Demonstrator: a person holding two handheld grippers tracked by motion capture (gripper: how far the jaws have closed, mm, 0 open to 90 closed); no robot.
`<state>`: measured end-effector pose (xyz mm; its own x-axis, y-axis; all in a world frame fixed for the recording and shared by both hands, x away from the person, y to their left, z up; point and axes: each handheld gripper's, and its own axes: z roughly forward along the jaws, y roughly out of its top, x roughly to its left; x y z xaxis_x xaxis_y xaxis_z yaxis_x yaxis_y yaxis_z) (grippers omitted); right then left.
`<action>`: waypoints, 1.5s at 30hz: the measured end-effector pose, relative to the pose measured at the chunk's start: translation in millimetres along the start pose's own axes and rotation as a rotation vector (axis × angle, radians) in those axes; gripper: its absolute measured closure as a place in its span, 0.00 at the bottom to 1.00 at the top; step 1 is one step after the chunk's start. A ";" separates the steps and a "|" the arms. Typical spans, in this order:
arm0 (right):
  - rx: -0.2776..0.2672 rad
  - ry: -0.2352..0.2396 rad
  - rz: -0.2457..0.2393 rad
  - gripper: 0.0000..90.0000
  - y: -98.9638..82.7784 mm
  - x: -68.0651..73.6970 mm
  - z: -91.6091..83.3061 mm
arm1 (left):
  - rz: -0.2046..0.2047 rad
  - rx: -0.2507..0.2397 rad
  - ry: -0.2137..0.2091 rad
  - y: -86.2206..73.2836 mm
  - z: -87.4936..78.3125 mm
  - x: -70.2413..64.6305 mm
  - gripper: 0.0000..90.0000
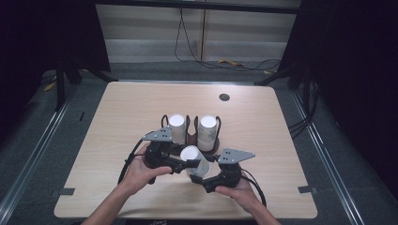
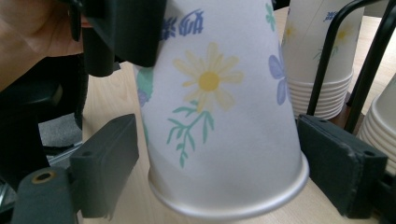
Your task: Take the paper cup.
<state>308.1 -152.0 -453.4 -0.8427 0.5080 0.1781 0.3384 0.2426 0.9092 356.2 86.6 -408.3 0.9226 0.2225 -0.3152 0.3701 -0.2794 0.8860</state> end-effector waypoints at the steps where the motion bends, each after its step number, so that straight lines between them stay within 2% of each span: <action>1: 0.000 0.000 0.000 0.16 0.0 0.0 0.0 | 0.000 0.000 0.000 0.0 0.0 0.0 0.39; 10: -0.010 0.030 0.006 0.17 -1.1 -0.2 1.5 | 0.009 0.002 -0.022 3.0 2.3 -4.1 0.39; 12: -0.018 0.032 0.006 0.22 -1.6 -0.8 0.0 | 0.005 -0.007 -0.029 3.1 0.8 -3.8 0.39; 17: -0.031 0.043 0.022 0.24 -1.2 -2.5 -1.4 | 0.001 -0.017 -0.033 2.9 -0.1 -2.2 0.39; 23: -0.018 0.035 0.007 0.26 -1.0 -3.3 -1.6 | -0.002 -0.019 -0.038 1.1 0.8 -0.4 0.39; 31: 0.011 0.040 0.013 0.27 -1.0 -3.8 -1.1 | -0.006 -0.011 -0.044 -1.3 2.0 1.0 0.38; 33: 0.017 0.038 0.010 0.28 0.3 -3.7 -1.6 | -0.011 -0.009 -0.040 -1.1 2.1 1.2 0.37; 38: 0.033 0.037 0.010 0.28 1.1 -3.8 -0.7 | 0.009 0.009 -0.018 -1.8 3.2 0.8 0.33; 41: 0.043 0.034 0.006 0.28 2.1 -3.4 -1.2 | 0.017 0.019 -0.020 -2.1 4.0 0.9 0.31; 45: 0.052 0.040 0.017 0.28 3.2 -4.5 -2.6 | 0.017 0.022 -0.010 -1.6 4.7 1.1 0.28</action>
<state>311.9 -155.6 -450.3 -0.8523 0.4793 0.2093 0.3735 0.2777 0.8851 357.2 82.9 -411.7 0.9296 0.2087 -0.3037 0.3567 -0.3035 0.8835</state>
